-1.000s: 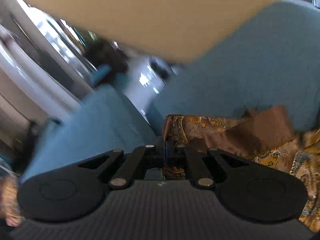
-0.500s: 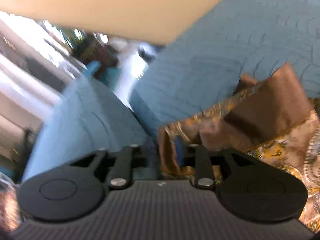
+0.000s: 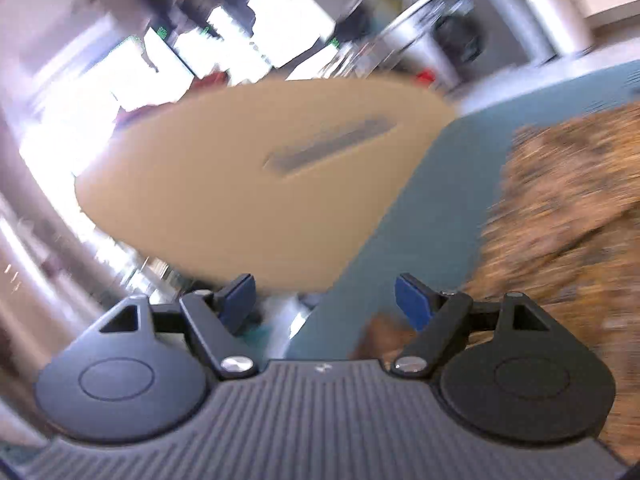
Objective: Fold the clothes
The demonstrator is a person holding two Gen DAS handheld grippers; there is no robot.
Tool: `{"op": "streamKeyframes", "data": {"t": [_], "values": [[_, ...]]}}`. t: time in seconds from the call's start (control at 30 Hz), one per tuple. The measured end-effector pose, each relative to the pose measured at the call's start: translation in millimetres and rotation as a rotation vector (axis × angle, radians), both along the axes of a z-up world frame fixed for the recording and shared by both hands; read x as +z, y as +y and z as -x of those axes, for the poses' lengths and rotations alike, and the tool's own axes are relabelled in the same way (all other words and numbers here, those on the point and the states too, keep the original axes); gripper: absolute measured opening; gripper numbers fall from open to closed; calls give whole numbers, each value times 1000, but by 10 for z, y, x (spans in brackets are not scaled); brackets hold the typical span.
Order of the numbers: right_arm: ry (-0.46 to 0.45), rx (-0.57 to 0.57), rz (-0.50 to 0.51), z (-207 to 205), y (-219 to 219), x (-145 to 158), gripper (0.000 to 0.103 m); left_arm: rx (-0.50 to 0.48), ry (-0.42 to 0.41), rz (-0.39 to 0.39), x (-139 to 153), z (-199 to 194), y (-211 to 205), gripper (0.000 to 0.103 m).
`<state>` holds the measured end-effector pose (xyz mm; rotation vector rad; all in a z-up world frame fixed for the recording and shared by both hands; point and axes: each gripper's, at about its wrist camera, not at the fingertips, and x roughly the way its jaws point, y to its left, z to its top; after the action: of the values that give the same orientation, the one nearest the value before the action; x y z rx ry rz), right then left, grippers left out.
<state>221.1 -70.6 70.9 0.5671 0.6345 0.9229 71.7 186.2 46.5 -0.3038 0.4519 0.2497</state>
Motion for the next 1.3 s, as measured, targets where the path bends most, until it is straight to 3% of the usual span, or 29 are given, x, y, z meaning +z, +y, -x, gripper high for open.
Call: {"op": "streamKeyframes", "data": {"t": [0.13, 0.3, 0.4, 0.5, 0.6, 0.77, 0.87, 1.07, 1.2, 1.3], "values": [[19, -156, 19, 59, -792, 0, 82, -69, 34, -38, 55, -537, -236, 93], [11, -256, 114, 7, -1074, -23, 82, -130, 74, -85, -77, -1043, -404, 93], [50, -310, 118, -164, -1153, -77, 82, -167, 81, -111, -232, -1331, -494, 93], [98, -373, 126, -508, -1128, -221, 82, -169, 71, -99, -519, -1330, -447, 93], [144, -439, 157, -1010, -1094, -458, 81, -198, 137, -76, -850, -1321, -389, 93], [272, -563, 140, -1771, -1119, -931, 81, -252, 158, -69, -962, -1427, -340, 93], [356, -609, 91, -2081, -1138, -1224, 80, -263, 181, -6, -1028, -1526, -259, 93], [475, -702, 74, -2395, -1116, -1721, 81, -270, 227, 43, -1149, -1629, -188, 94], [518, -721, 6, -2451, -1108, -2004, 81, -286, 229, 70, -1132, -1608, -169, 94], [485, -713, -18, -2467, -1086, -2092, 75, -287, 231, 84, -1140, -1601, -142, 94]]}}
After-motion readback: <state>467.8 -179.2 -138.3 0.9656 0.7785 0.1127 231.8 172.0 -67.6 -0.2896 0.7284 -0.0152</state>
